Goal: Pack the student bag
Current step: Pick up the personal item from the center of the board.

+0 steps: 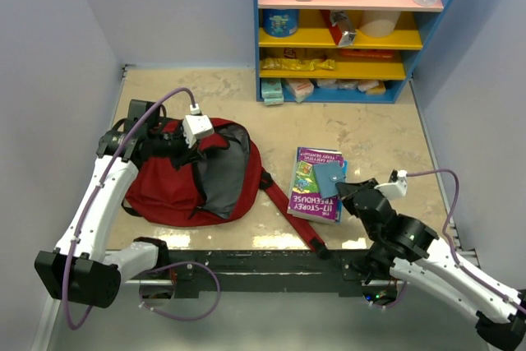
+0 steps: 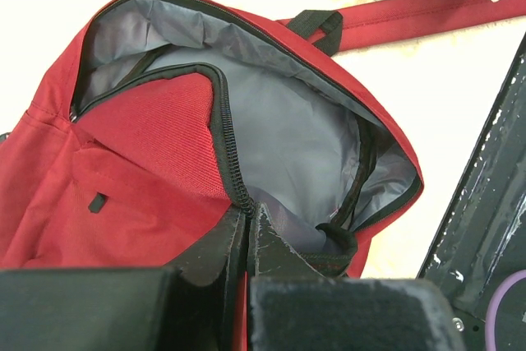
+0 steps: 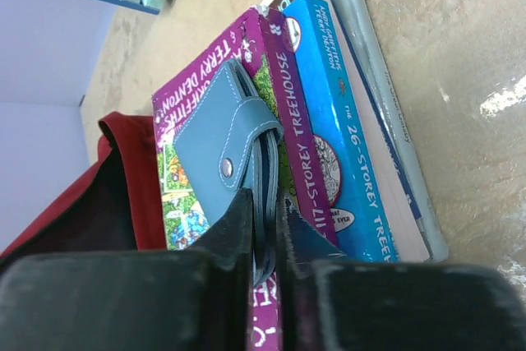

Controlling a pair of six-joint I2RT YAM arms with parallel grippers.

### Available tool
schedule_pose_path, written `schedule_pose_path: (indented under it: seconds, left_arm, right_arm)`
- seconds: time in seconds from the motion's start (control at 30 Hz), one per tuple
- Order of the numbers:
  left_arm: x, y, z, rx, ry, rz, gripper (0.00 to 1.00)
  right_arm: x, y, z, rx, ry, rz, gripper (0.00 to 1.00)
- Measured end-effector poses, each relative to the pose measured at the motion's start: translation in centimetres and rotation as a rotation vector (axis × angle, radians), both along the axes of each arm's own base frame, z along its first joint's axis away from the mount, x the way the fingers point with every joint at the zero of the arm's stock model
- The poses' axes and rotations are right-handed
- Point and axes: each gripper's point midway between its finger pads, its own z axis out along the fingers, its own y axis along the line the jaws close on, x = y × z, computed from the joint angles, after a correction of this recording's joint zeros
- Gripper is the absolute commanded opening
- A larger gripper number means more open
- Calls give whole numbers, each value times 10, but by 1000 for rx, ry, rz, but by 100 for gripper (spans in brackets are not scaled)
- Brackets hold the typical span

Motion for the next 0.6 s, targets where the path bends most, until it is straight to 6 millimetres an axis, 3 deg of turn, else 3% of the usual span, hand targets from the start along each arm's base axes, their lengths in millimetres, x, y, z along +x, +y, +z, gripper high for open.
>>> schedule_pose_path:
  seconds: [0.2,0.33,0.5,0.6]
  left_arm:
    - [-1,0,0,0,1,0,0]
    - [-1,0,0,0,1,0,0]
    - [-1,0,0,-1,1,1,0]
    - [0,0,2,-3,2,6,0]
  right_arm:
    - [0,-3,6,-4,-17,-7,0]
    - [0,-7,21,-31,-39,1,0]
    - [10,1,66,-104,-136,70,0]
    - [26,30,104,-154,-192,163,0]
